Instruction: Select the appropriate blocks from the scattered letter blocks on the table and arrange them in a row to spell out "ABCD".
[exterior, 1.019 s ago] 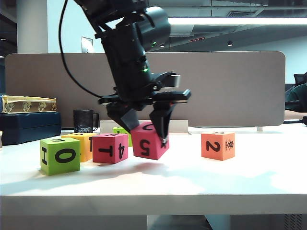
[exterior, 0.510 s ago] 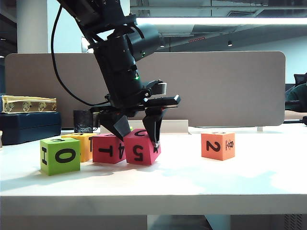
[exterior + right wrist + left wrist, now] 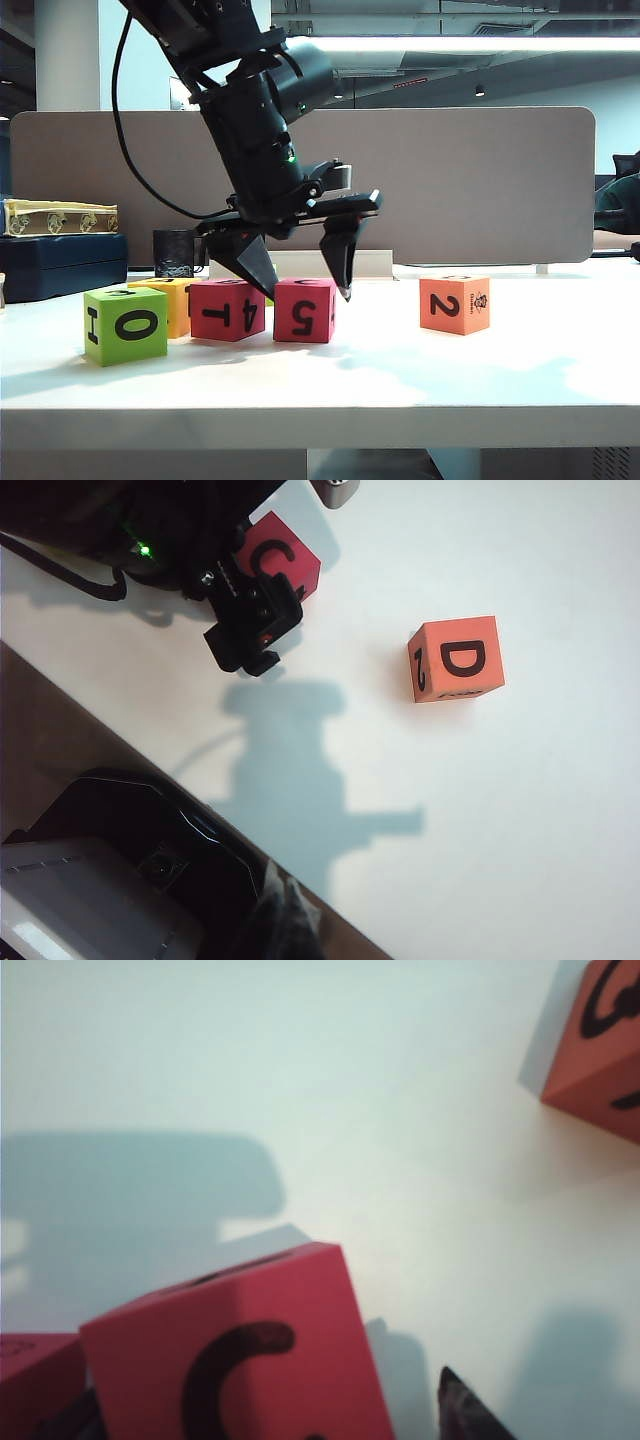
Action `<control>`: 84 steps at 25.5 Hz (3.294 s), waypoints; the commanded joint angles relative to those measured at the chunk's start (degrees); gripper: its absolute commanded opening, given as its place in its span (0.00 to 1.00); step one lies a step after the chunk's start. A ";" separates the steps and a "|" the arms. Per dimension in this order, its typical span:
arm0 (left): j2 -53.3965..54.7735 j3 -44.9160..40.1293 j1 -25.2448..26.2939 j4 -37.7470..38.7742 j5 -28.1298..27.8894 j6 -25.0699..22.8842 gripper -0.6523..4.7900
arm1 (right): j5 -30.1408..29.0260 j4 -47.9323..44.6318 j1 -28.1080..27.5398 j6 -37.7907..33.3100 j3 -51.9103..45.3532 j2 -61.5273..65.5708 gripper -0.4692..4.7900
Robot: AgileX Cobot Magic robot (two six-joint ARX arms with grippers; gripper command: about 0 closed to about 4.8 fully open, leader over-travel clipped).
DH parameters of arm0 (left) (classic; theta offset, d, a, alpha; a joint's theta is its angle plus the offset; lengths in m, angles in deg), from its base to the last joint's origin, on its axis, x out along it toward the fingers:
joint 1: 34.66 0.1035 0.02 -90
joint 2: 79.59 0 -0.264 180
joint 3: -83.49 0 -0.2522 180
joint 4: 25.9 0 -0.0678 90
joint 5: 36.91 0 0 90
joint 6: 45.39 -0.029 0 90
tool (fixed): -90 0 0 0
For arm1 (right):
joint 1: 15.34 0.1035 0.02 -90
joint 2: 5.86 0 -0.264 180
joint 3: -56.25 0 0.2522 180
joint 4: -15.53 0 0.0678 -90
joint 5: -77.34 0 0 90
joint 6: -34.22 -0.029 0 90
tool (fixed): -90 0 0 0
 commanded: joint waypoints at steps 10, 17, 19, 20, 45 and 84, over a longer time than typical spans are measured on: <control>-0.98 15.32 0.87 16.70 -3.50 -12.00 0.82 | 5.68 -3.76 -0.09 -0.11 0.17 -0.09 0.09; -5.31 23.56 5.90 26.88 -3.80 -16.39 0.78 | 7.48 -9.46 -4.63 -0.13 0.11 4.90 0.09; -7.78 23.56 7.13 27.54 -3.80 -16.46 0.60 | 7.48 -11.06 -6.36 -0.13 0.11 7.85 0.09; -9.27 23.56 7.26 28.11 -3.80 -16.57 0.55 | 7.48 -11.93 -7.10 -0.13 0.11 9.49 0.09; -22.01 23.58 7.52 40.35 5.35 -18.10 0.11 | 7.67 -17.49 -12.92 -9.35 0.07 29.07 0.09; -23.41 23.58 7.54 37.70 7.17 -19.39 0.11 | 3.13 -27.26 -17.46 -9.35 0.02 38.75 0.09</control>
